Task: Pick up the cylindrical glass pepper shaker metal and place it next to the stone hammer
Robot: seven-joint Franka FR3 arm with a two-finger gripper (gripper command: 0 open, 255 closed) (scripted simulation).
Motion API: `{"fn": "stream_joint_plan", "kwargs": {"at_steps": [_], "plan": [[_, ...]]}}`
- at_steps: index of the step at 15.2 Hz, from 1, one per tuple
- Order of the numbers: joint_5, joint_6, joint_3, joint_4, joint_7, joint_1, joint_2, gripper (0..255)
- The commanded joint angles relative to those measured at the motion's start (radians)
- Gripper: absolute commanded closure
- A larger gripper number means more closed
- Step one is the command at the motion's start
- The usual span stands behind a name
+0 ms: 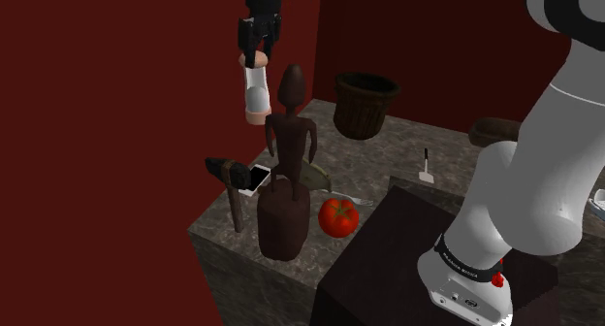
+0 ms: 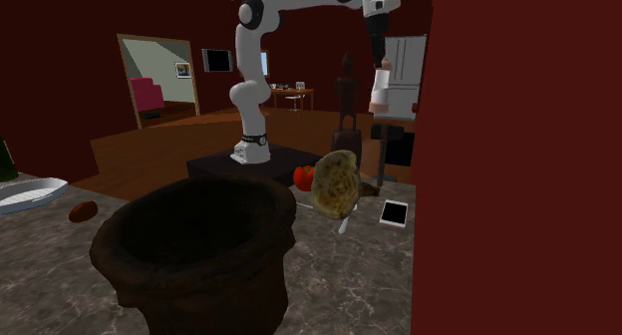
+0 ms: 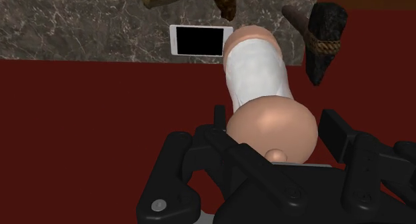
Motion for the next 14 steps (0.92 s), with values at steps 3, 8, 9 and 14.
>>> {"fn": "stream_joint_plan", "kwargs": {"at_steps": [3,8,9,14], "plan": [[-0.008,0.006,0.036,0.036,0.076,0.037,0.041,255],[-0.009,0.076,0.036,-0.044,0.077,0.038,0.031,255],[-0.009,0.090,0.036,-0.059,0.077,0.038,0.030,255],[-0.009,0.158,0.036,-0.129,0.077,0.038,0.027,255]]}}
